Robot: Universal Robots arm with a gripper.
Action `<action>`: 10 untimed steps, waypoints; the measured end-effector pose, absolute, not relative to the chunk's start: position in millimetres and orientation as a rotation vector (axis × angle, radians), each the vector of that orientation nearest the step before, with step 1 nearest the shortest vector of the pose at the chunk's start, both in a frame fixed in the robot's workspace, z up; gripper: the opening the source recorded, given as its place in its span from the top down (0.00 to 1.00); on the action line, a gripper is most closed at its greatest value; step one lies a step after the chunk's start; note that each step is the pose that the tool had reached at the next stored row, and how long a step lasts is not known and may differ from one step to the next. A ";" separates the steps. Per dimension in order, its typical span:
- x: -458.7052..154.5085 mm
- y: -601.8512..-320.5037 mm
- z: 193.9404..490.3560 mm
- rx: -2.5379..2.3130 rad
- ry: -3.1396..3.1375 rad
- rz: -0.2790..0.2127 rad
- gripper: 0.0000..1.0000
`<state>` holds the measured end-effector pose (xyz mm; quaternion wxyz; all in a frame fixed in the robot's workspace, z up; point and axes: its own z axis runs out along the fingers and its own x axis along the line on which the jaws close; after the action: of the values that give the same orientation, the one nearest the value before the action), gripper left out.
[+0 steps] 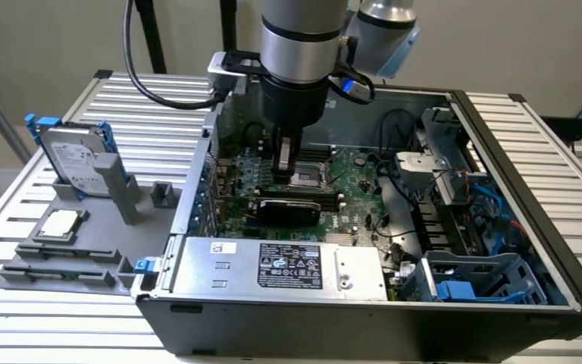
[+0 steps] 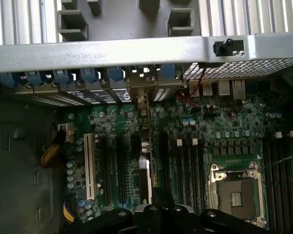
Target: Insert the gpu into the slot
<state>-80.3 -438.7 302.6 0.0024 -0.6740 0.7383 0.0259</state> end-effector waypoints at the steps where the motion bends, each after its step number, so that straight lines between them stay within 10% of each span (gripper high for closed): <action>1: -80.0 -438.7 302.6 -2.114 2.316 0.082 0.89; 10: -78.7 -438.7 302.7 -2.119 2.322 0.093 0.89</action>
<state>-78.7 -438.7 302.7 -0.0015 -0.6738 0.7383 0.0295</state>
